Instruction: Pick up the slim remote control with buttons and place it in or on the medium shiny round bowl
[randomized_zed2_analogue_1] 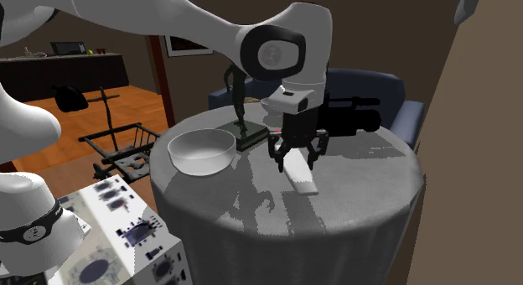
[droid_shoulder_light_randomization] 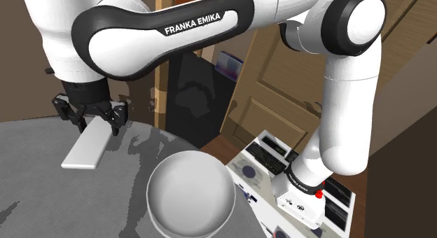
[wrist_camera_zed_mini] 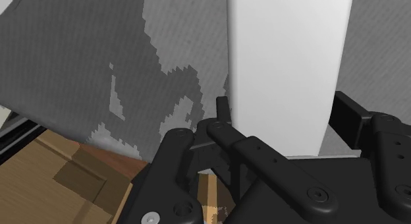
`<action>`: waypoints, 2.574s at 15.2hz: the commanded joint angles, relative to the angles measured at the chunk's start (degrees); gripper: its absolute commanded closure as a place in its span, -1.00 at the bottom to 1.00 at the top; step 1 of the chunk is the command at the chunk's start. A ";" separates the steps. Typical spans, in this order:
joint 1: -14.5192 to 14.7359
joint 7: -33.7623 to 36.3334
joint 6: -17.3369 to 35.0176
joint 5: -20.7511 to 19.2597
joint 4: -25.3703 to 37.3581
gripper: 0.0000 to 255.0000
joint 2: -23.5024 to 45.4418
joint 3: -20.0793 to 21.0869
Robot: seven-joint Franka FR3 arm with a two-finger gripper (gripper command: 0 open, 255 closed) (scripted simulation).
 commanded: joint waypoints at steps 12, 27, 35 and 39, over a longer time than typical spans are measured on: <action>0.28 -1.39 -8.69 1.94 7.04 1.00 -2.26 1.14; -7.96 -6.03 -1.70 21.90 -21.84 1.00 -31.69 6.81; -1.82 -10.61 -3.00 36.47 -36.66 1.00 -52.09 3.42; 1.29 -10.73 -2.73 39.75 -41.57 1.00 -57.17 2.69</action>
